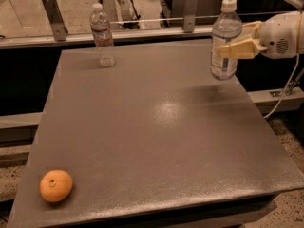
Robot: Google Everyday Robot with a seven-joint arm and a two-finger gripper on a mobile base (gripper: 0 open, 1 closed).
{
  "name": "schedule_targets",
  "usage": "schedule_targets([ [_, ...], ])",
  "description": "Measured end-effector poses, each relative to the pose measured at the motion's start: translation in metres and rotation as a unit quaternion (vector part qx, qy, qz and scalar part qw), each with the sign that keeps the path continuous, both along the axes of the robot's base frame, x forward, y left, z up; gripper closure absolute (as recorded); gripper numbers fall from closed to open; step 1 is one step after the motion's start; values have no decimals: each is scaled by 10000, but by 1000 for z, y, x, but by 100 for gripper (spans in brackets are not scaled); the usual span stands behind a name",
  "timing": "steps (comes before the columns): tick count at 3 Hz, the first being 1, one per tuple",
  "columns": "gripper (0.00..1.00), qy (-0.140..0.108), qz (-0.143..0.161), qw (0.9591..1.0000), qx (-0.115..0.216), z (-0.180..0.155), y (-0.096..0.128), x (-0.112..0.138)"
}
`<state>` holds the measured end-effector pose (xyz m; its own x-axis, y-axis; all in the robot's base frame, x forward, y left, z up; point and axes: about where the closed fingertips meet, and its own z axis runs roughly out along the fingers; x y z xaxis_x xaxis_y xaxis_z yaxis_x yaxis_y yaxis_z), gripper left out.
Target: Move blue plastic bottle near water bottle
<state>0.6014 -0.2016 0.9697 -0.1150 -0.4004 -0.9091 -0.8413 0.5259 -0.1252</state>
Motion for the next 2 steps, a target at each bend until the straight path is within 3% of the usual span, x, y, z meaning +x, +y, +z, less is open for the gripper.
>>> schedule_targets([
  [1, 100, -270, 88, 9995, 126, 10, 26, 31],
  [2, 100, -381, 273, 9976, 503, 11, 73, 65],
])
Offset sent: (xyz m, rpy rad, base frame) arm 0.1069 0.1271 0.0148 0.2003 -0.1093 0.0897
